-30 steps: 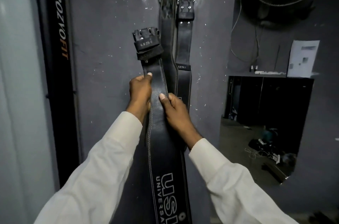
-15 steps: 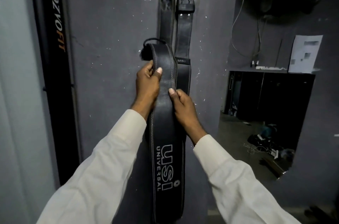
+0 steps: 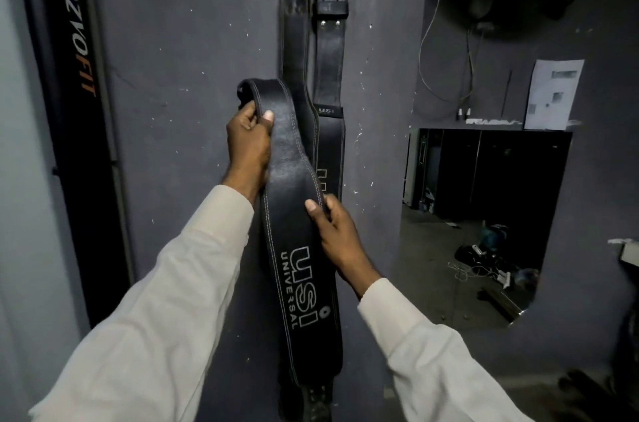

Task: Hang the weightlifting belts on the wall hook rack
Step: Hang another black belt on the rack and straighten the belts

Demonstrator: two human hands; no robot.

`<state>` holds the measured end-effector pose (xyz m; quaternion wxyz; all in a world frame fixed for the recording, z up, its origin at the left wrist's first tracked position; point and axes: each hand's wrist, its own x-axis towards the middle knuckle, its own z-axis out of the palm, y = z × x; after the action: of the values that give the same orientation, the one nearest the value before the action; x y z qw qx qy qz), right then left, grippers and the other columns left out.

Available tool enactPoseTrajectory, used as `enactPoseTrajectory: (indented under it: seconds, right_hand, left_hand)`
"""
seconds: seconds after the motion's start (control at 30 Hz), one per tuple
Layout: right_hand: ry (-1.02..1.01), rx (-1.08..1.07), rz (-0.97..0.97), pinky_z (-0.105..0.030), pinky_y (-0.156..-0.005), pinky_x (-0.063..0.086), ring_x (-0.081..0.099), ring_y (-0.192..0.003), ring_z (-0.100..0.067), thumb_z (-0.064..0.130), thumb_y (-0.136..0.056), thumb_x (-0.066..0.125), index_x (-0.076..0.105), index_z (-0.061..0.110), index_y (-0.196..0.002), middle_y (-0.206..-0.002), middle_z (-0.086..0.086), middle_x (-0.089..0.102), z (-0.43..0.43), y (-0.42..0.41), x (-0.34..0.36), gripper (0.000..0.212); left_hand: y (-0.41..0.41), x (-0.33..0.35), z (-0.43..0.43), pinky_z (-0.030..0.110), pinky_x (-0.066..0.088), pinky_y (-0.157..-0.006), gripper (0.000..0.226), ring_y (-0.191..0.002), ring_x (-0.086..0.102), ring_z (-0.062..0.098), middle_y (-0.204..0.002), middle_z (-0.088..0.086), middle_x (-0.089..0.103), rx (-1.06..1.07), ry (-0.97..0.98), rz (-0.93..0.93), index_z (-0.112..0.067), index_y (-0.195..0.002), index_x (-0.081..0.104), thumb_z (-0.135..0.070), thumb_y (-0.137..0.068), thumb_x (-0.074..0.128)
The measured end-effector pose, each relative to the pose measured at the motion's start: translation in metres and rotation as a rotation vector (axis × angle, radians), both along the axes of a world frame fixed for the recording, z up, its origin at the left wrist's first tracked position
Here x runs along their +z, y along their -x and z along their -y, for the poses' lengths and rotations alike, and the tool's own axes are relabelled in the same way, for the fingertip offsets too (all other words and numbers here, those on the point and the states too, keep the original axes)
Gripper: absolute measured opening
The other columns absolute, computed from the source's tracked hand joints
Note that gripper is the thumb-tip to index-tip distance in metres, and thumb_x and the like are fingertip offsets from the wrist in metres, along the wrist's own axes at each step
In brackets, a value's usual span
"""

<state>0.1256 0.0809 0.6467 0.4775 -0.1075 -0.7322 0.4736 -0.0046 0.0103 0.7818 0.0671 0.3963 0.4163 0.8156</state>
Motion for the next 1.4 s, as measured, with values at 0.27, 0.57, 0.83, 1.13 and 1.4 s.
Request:
enactPoseTrajectory:
  seconds: [0.27,0.57,0.83,1.13,1.4]
  right_hand:
    - [0.101,0.049,-0.098,-0.049,-0.090,0.058,0.070,-0.098,-0.024,0.035,-0.097,0.062,0.064,0.016,-0.104,-0.105,-0.008,0.072,-0.001,0.006,0.003,0.020]
    - [0.206,0.222,0.227,-0.037,-0.103,0.052,0.068,-0.113,-0.008,0.042,-0.099,0.056,0.057,0.032,-0.125,-0.123,0.004,0.071,0.004,0.004,-0.057,0.028]
    - [0.231,0.195,-0.114,-0.046,-0.101,0.053,0.065,-0.117,-0.035,0.022,-0.101,0.056,0.058,0.008,-0.126,-0.126,-0.019,0.067,-0.001,0.032,0.032,0.029]
    - [0.217,0.135,-0.279,-0.049,-0.096,0.054,0.067,-0.101,-0.027,0.018,-0.096,0.062,0.064,0.003,-0.113,-0.112,-0.019,0.070,-0.002,0.057,0.054,0.022]
    - [0.229,0.138,-0.307,-0.034,-0.082,0.056,0.067,-0.092,-0.021,0.013,-0.097,0.060,0.064,0.000,-0.113,-0.102,-0.011,0.071,0.005,0.064,0.072,0.021]
  left_hand:
    - [-0.022,-0.075,0.015,0.038,0.055,-0.098,0.041,-0.116,0.067,0.022,-0.127,0.009,0.068,-0.039,0.089,-0.171,-0.016,-0.139,0.053,-0.007,-0.099,0.053]
    - [0.007,-0.062,0.021,0.047,0.053,-0.101,0.044,-0.116,0.066,0.027,-0.131,0.014,0.066,-0.016,0.073,-0.001,-0.012,-0.139,0.054,-0.008,-0.095,0.057]
    - [-0.002,-0.074,0.022,0.046,0.050,-0.106,0.044,-0.124,0.062,0.024,-0.136,0.009,0.063,-0.116,0.207,-0.179,-0.017,-0.143,0.051,-0.013,-0.099,0.054]
    - [0.026,-0.115,0.067,0.041,0.062,-0.066,0.011,-0.068,0.065,0.021,-0.078,0.012,0.068,0.316,0.475,-0.504,-0.017,-0.094,0.070,-0.026,-0.094,0.064]
    - [0.037,-0.192,0.082,0.044,0.061,-0.067,0.025,-0.054,0.057,0.008,-0.052,-0.009,0.055,0.111,0.746,-0.372,-0.017,-0.072,0.054,-0.016,-0.087,0.074]
